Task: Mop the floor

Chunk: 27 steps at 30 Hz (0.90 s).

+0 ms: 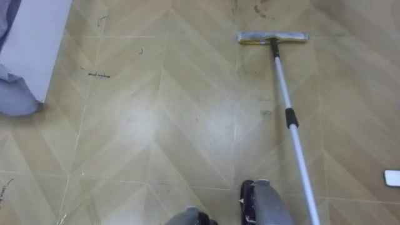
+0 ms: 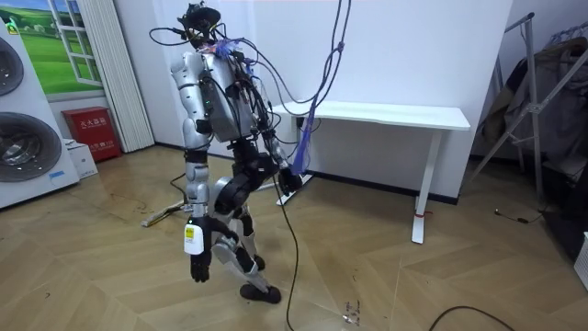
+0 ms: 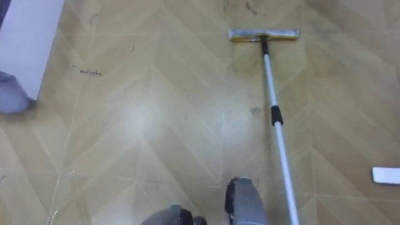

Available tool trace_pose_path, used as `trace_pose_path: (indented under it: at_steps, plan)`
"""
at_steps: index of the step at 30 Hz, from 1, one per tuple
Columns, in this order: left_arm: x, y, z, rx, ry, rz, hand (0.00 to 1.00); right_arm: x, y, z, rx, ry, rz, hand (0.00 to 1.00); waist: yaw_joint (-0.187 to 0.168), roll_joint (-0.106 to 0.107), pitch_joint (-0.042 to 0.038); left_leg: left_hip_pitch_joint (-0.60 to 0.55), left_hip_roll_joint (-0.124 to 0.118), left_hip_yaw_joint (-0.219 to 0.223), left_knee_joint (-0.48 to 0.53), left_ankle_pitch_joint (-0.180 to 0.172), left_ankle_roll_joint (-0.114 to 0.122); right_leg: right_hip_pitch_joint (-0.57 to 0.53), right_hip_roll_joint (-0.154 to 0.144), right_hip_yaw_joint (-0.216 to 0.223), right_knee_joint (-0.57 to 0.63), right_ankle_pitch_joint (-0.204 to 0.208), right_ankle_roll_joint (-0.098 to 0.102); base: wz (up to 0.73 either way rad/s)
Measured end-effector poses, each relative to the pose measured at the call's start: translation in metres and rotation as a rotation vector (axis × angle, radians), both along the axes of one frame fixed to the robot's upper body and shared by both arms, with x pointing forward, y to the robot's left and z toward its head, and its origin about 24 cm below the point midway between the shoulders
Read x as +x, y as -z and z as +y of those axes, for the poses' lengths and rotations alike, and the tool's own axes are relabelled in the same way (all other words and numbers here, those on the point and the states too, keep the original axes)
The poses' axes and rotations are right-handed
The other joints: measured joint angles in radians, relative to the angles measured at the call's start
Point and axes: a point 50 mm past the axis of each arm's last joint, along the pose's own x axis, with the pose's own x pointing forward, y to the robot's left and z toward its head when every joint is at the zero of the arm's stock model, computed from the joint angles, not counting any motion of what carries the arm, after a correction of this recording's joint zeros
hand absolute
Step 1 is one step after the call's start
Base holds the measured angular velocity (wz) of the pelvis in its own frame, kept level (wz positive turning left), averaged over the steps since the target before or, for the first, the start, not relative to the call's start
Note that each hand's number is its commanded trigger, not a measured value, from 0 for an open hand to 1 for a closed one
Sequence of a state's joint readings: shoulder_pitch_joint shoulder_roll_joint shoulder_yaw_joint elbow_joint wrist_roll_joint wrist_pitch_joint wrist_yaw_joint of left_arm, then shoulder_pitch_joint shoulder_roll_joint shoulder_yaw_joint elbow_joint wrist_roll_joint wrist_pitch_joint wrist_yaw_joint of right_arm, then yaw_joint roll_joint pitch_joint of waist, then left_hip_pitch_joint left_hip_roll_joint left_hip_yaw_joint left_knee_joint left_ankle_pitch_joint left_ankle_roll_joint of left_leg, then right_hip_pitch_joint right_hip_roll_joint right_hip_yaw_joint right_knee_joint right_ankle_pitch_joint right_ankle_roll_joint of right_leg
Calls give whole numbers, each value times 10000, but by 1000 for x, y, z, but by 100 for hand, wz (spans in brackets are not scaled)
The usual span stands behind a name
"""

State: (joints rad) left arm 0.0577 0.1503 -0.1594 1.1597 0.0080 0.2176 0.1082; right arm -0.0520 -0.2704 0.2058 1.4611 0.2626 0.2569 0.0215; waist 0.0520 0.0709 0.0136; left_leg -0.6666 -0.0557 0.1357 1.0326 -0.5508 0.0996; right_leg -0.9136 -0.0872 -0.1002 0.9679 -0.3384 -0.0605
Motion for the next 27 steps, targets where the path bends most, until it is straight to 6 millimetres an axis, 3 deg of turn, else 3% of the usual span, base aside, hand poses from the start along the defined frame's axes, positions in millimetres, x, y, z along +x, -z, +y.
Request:
trace_pose_path:
  at_steps: [1, 2, 3, 4, 5, 6, 7, 8, 9, 10, 11, 12, 13, 14, 15, 16, 17, 18, 19, 21, 23, 24, 25, 26, 27]
  plan:
    - [1, -1, 0, 38, -191, -86, 0, 22, -5, -6, -235, -208, -325, 100, 177, -136, 80, -433, 289, 60, 1308, 637, -672, 140, 139, 52, 313, -286, -182, -24]
    - [2, -1, 0, 77, -267, -138, 0, 33, -8, -9, -385, -324, -499, 100, 293, -212, 126, -667, 414, 81, 1952, 1118, -802, 200, 199, 97, 468, -442, -234, -36]
    - [4, -1, 0, 169, -442, -274, 0, 61, -16, -16, -662, -546, -1035, 100, 515, -429, 196, -1277, 609, 128, 3171, 2360, -966, 292, 324, 220, 753, -776, -320, -37]
    - [7, -2, 0, 141, -596, -466, 0, 88, -25, -21, -871, -735, -1710, 100, 756, -579, 202, -1902, 705, 106, 4128, 3800, -1080, 335, 469, 336, 960, -1050, -391, -37]
    - [8, -3, 1, 109, -706, -580, 0, 103, -31, -23, -946, -838, -2081, 100, 899, -699, 217, -2222, 718, 58, 4481, 4209, -1117, 341, 565, 425, 1025, -1162, -406, -35]
    - [12, -4, 5, 136, -761, -771, 0, 125, -40, -26, -1004, -993, -2704, 100, 1052, -896, 276, -2819, 831, -24, 4739, 4075, -1025, 380, 716, 550, 1136, -1332, -459, -42]
    - [14, -6, 8, 210, -732, -886, 0, 146, -48, -23, -975, -1163, -3446, 100, 1403, -1020, 348, -3276, 993, -27, 4295, 3595, -943, 542, 839, 601, 1139, -1448, -450, -43]
    - [14, -7, 9, 241, -711, -931, 0, 155, -52, -22, -944, -1297, -3748, 100, 1505, -1091, 384, -3412, 1013, -19, 3744, 3332, -962, 650, 878, 657, 1138, -1537, -448, -27]
    - [10, -6, 10, 227, -667, -867, 0, 166, -56, -18, -834, -1451, -4194, 100, 1531, -1136, 385, -3527, 948, -133, 2127, 2980, -992, 962, 927, 677, 1044, -1756, -370, -4]
    - [5, -5, 10, 155, -622, -759, 0, 167, -56, -18, -727, -1441, -4296, 100, 1546, -1088, 354, -3392, 946, -164, 214, 2957, -981, 1384, 949, 638, 849, -1997, -309, 4]
    - [2, -5, 10, 101, -645, -696, 0, 165, -55, -18, -679, -1369, -4264, 100, 1544, -1054, 343, -3282, 949, -179, -707, 3016, -963, 1618, 952, 622, 744, -2136, -259, 8]
    - [-4, -4, 10, -2, -658, -555, 0, 153, -49, -20, -613, -1277, -3990, 100, 1482, -989, 326, -3165, 890, -149, -1200, 3138, -481, 2116, 854, 591, 594, -2421, -114, 15]
    - [-5, -4, 10, -49, -637, -523, 0, 143, -45, -22, -617, -1211, -3749, 100, 1431, -968, 263, -3037, 824, -86, -1166, 2991, -238, 2309, 767, 556, 520, -2548, -19, 43]
    - [-1, -4, 8, -144, -558, -594, 0, 117, -38, -29, -753, -1012, -3083, 100, 1316, -858, 206, -2748, 659, 71, -1062, 2680, 207, 2571, 559, 570, 726, -2616, 124, 58]
    - [2, -4, 6, -135, -331, -659, 0, 87, -31, -36, -896, -808, -2301, 100, 1244, -774, 154, -2445, 562, 397, -926, 2248, 422, 2529, 322, 672, 1387, -2382, 543, 57]
    - [7, -4, 3, -158, -135, -801, 0, 58, -26, -43, -1095, -702, -1548, 100, 1192, -635, 55, -2167, 527, 606, -825, 1831, 590, 2375, 136, 720, 2171, -1849, 885, 26]
    - [9, -4, 2, -158, -80, -845, 0, 46, -24, -45, -1190, -661, -1246, 100, 1176, -563, 14, -2053, 486, 605, -767, 1645, 623, 2211, 110, 735, 2575, -1438, 928, -5]
    - [12, -5, 3, -70, 71, -921, 0, 27, -21, -45, -1286, -567, -790, 100, 1083, -418, -65, -1842, 401, 574, -743, 1336, 659, 1873, 150, 813, 3293, -729, 964, -23]
    - [16, -5, 3, -9, 86, -1066, 0, 13, -19, -44, -1356, -530, -446, 100, 881, -238, -103, -1660, 338, 444, -780, 1163, 671, 1439, 182, 903, 3651, -662, 957, -24]
    - [23, -7, 3, 217, 262, -1255, 0, -1, -13, -35, -1331, -564, -84, 100, 612, -84, -50, -1324, 51, 20, -1000, 1076, 586, 669, 175, 918, 3452, -742, 899, -22]
    - [29, -8, 2, 349, 276, -1429, 0, -6, -7, -21, -1111, -656, 68, 100, 334, 72, -48, -970, 2, -201, -1411, 1018, 504, 126, 194, 912, 1964, -746, 888, -21]
    - [31, -8, 0, 363, 279, -1478, 0, -6, -3, -12, -936, -750, 89, 100, 247, 110, -52, -735, -48, -394, -1644, 984, 422, -83, 184, 920, 638, -609, 849, -31]
    - [28, -7, -3, 350, 209, -1381, 0, -6, 0, -4, -814, -827, 122, 100, 242, 99, -40, -451, -136, -680, -1753, 883, 266, -106, 262, 917, -696, -247, 753, -34]
    - [25, -6, -5, 322, 169, -1276, 0, -7, 1, -1, -745, -819, 162, 100, 246, 115, -42, -306, -174, -868, -1753, 770, 200, -59, 321, 922, -1189, -51, 690, -21]
    - [20, -4, -8, 257, 111, -1046, 0, -4, 2, 3, -630, -837, 179, 100, 226, 132, -34, 1, -270, -1239, -1730, 546, 40, 169, 344, 799, -1450, 413, 622, 5]
